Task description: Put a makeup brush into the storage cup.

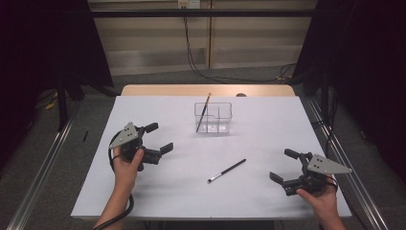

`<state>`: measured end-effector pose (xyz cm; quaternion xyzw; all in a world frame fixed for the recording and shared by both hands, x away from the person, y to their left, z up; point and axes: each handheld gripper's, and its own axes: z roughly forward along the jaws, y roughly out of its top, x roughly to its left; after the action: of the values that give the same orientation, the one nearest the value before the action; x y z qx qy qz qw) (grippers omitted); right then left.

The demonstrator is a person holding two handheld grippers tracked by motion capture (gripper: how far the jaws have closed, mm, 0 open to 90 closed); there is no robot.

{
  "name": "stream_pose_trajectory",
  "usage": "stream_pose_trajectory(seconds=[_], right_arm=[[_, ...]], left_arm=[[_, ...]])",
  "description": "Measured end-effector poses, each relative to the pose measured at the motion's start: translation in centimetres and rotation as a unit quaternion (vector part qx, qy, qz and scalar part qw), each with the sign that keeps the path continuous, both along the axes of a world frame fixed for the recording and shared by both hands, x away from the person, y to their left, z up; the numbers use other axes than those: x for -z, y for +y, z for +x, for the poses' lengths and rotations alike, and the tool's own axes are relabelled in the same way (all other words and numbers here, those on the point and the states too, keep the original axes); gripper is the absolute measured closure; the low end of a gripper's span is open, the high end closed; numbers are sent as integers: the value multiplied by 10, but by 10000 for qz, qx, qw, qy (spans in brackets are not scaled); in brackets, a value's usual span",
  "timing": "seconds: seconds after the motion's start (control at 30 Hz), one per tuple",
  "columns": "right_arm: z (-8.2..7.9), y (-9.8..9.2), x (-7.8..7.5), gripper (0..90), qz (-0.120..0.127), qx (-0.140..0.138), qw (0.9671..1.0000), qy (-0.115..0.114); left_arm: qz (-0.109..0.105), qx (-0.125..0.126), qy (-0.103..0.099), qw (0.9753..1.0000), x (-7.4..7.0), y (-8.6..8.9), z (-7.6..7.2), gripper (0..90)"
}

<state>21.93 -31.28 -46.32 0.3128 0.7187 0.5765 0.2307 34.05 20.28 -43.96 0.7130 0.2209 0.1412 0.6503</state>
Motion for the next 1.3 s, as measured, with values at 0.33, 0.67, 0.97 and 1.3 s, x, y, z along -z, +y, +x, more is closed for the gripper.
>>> stream_pose_trajectory(seconds=[0.33, 0.67, 0.97, 1.3], right_arm=[[-1, -2, 0, 0, 8, 35, 10000, 5], [-2, -3, 0, 0, 16, 79, 10000, 0], [-1, -4, 0, 0, 18, 95, 10000, -20], [2, -2, 0, 0, 28, 68, 10000, -15]], left_arm=[[96, -67, -2, 9999, 1, 15, -9, 5], [177, -81, -14, 9998, 2, 21, -15, 5], [256, -120, 1, 9996, 3, 30, -22, 5], [282, -189, -33, 9994, 4, 40, -28, 5]])
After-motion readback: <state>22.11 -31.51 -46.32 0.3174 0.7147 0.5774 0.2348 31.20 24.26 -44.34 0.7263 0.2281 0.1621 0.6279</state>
